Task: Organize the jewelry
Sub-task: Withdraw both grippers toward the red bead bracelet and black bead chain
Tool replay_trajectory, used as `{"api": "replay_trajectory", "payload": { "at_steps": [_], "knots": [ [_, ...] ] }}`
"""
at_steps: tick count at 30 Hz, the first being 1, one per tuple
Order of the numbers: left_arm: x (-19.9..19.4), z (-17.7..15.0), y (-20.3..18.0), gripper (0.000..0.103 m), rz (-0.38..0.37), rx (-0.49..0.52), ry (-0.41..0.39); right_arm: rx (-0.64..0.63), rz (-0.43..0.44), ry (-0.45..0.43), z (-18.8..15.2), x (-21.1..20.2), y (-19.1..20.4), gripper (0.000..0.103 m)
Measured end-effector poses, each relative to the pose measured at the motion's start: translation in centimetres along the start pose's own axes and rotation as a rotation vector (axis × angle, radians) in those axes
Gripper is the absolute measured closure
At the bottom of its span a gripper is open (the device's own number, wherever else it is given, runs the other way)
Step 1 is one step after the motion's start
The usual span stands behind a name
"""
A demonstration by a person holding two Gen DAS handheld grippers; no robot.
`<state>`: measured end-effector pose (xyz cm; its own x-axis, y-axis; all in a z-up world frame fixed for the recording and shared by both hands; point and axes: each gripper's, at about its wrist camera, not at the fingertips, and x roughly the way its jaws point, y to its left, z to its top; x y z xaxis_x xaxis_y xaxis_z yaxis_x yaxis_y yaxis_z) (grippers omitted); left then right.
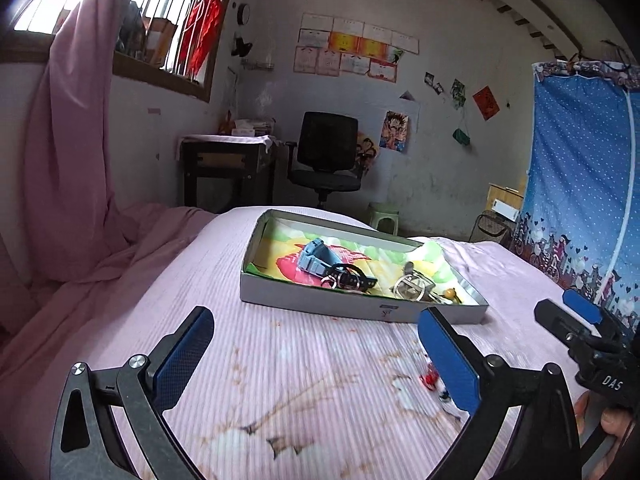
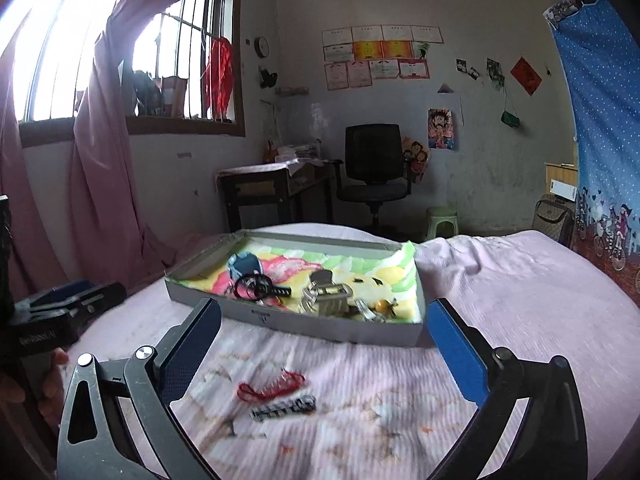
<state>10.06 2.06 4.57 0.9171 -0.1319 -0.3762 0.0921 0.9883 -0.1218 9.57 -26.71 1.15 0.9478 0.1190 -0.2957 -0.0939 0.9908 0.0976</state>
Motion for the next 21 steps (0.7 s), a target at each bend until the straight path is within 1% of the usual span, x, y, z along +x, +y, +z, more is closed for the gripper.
{"api": "replay_trajectory", "payload": {
  "at_steps": [3, 9, 12, 15, 21],
  "knots": [
    [-0.6, -0.7, -0.3, 0.0, -0.013, 0.011, 0.002, -0.007, -0.002, 0.04, -0.6, -0.5, -0.5, 0.001],
    [-0.3, -2.2, -0.8, 0.0, -0.045, 0.031, 0.055, -0.049, -0.02, 0.101, -1.4, -1.1, -0.6, 0.001],
    [0.2, -2.8, -1.4, 0.0, -0.046, 0.049, 0.088, -0.053, -0.016, 0.139, -1.7, -1.0, -0.7, 0.001],
    [0.6, -3.4, -1.6, 0.0, -0.046, 0.065, 0.121, -0.059, -0.033, 0.177, -2.3, -0.5, -0.7, 0.001],
    [1.3, -3.8, -1.6, 0.0, -0.044, 0.065, 0.152, -0.041, -0.042, 0.233, -3.1, 0.4, -1.1, 0.001]
  ]
}}
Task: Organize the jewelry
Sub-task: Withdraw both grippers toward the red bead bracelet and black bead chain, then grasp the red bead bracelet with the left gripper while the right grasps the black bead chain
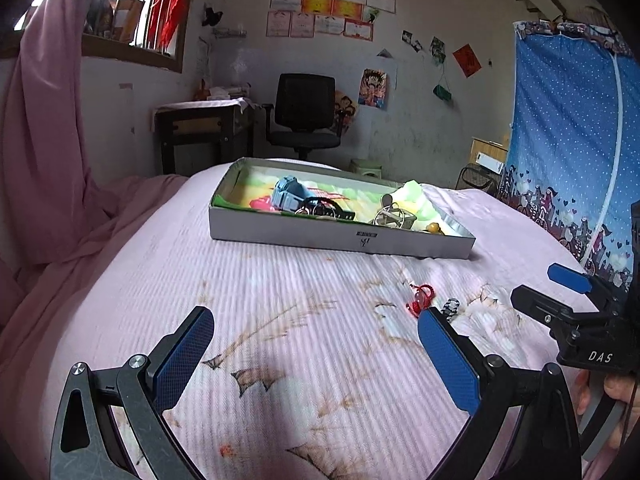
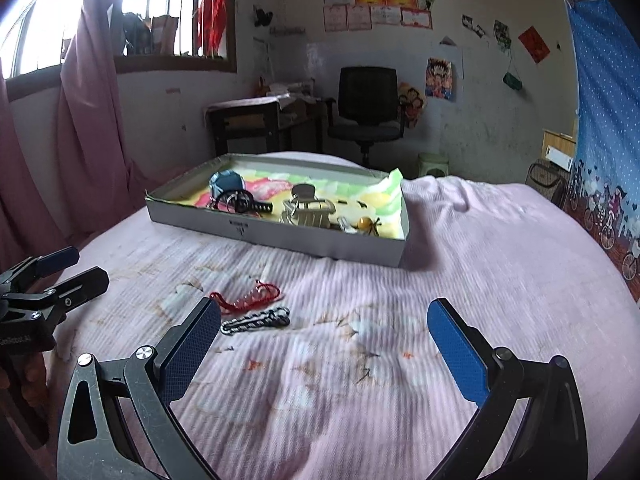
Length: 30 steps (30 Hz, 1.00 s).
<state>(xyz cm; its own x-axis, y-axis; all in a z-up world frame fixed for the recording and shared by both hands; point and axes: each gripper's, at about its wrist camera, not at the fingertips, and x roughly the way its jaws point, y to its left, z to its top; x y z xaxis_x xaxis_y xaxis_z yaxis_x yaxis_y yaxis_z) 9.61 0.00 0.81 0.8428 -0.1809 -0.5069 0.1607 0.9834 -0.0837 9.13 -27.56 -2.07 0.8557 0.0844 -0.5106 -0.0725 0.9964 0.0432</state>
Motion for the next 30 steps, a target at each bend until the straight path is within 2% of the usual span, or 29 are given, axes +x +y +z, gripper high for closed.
{"api": "replay_trajectory", "payload": {
  "at_steps": [8, 15, 17, 19, 24, 30],
  "knots": [
    [1.7, 0.4, -0.2, 0.0, -0.013, 0.008, 0.07, -0.006, 0.008, 0.046, -0.4, 1.4, 0.4, 0.002],
    [4.6, 0.6, -1.0, 0.001, -0.052, 0.049, 0.166, 0.039, 0.028, 0.153, -0.9, 3.9, -0.2, 0.003],
    [5.0, 0.5, -1.3, 0.007, -0.074, 0.06, 0.177, 0.053, 0.041, 0.17, -1.1, 4.5, -0.4, 0.011],
    [5.2, 0.6, -1.6, 0.012, -0.098, 0.072, 0.185, 0.067, 0.06, 0.179, -1.2, 4.9, -0.5, 0.028],
    [5.9, 1.0, -2.4, 0.025, -0.166, 0.09, 0.203, 0.085, 0.118, 0.192, -1.1, 6.0, -0.4, 0.043],
    [7.1, 1.3, -3.6, 0.049, -0.247, 0.117, 0.251, 0.048, 0.162, 0.213, -0.9, 7.2, 0.9, 0.062]
  ]
}}
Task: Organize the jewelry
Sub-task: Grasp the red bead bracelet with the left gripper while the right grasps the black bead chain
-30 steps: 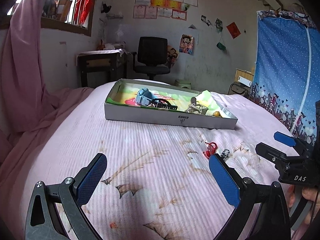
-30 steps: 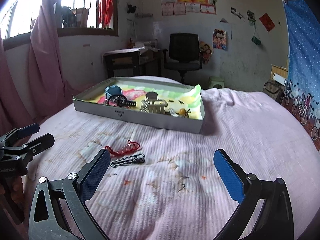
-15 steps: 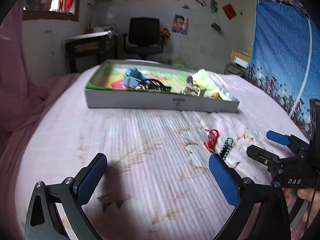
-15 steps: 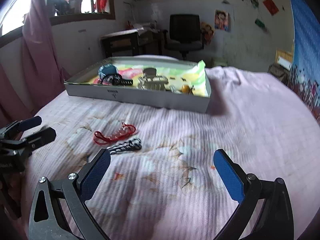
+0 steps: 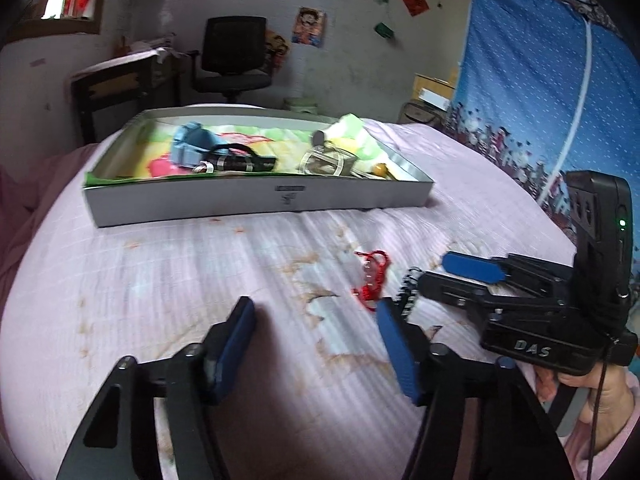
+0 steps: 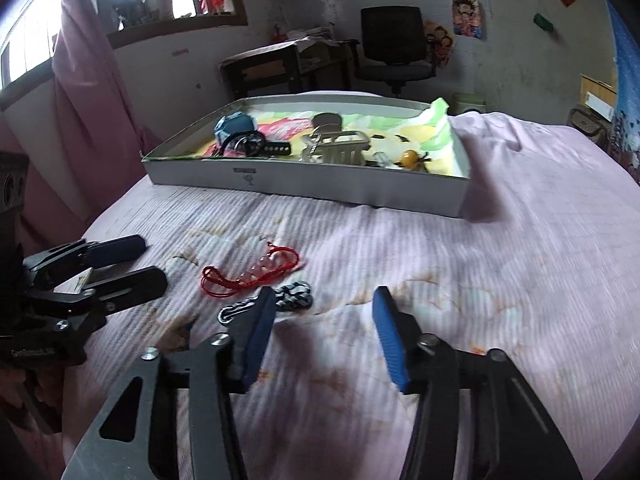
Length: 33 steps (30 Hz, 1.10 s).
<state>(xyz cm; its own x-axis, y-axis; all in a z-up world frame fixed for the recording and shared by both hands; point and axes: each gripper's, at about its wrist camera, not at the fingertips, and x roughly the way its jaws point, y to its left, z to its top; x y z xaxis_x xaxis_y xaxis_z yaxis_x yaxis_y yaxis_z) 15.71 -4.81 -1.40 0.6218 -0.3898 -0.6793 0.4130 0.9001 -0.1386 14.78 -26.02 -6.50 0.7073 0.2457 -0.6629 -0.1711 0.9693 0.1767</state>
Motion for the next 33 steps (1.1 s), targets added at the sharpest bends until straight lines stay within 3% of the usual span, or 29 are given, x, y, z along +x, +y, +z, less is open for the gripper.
{"api": "replay_trajectory", "payload": {
  "at_steps": [2, 12, 16, 25, 33],
  "knots": [
    [0.4, 0.1, -0.3, 0.059, -0.017, 0.006, 0.016, -0.008, 0.006, 0.009, 0.0, 0.2, 0.1, 0.067],
    [2.7, 1.0, -1.1, 0.075, -0.093, 0.007, 0.082, 0.006, 0.047, 0.022, 0.3, 1.0, 0.0, 0.077],
    [3.4, 1.0, -1.2, 0.093, -0.099, 0.0, 0.111, 0.002, 0.059, 0.027, 0.3, 1.3, 0.1, 0.077],
    [2.6, 0.2, 0.1, 0.097, -0.088, -0.09, 0.074, -0.003, 0.089, 0.037, 0.2, 1.8, 0.4, 0.077],
    [0.0, -1.9, 1.9, 0.097, -0.031, -0.206, -0.015, -0.004, 0.093, 0.028, -0.1, 1.7, 0.3, 0.087]
  ]
}}
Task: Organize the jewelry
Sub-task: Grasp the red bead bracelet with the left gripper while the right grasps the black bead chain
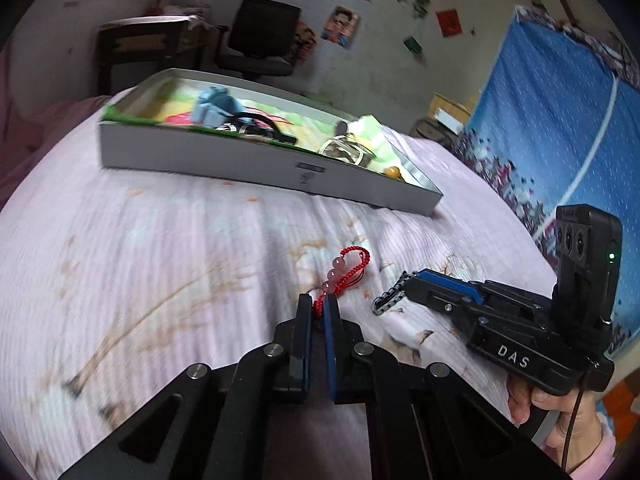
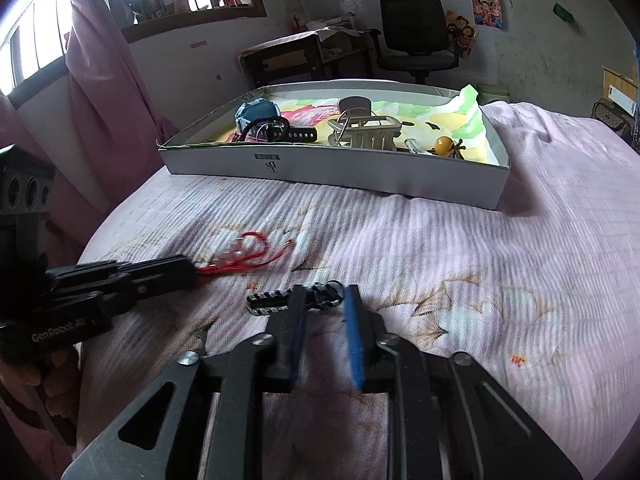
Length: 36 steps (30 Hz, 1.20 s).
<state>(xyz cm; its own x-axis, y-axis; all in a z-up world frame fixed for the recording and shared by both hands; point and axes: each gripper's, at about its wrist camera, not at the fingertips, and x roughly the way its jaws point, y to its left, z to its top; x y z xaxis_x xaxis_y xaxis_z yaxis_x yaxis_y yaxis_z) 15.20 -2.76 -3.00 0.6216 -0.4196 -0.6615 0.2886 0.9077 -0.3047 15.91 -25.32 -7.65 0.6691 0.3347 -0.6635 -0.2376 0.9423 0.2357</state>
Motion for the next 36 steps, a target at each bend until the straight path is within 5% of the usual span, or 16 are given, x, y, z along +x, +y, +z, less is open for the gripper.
{"api": "replay_trajectory", "payload": {
  "at_steps": [6, 7, 20, 23, 25, 36],
  "knots": [
    [-0.7, -0.6, 0.5, 0.097, -0.002, -0.051, -0.053, -0.005, -0.009, -0.013, -0.5, -0.4, 0.4, 0.089],
    [-0.7, -0.6, 0.4, 0.097, -0.002, -0.05, -0.056, -0.004, -0.008, -0.017, -0.6, -0.5, 0.4, 0.103],
    [-1.2, -0.7, 1.0, 0.097, 0.013, -0.091, -0.082, -0.051, -0.011, -0.012, -1.4, -1.2, 2.2, 0.101],
    [-1.3, -0.6, 1.4, 0.097, 0.012, -0.107, -0.09, -0.042, -0.004, 0.008, -0.9, -0.4, 1.9, 0.091],
    [-1.3, -0.6, 1.7, 0.097, 0.009, -0.125, -0.096, -0.055, 0.003, 0.017, -0.5, 0.1, 2.1, 0.068],
    [-0.9, -0.5, 2.0, 0.097, -0.005, -0.153, -0.097, -0.112, -0.002, 0.044, 1.2, 2.3, 3.3, 0.066]
  ]
}}
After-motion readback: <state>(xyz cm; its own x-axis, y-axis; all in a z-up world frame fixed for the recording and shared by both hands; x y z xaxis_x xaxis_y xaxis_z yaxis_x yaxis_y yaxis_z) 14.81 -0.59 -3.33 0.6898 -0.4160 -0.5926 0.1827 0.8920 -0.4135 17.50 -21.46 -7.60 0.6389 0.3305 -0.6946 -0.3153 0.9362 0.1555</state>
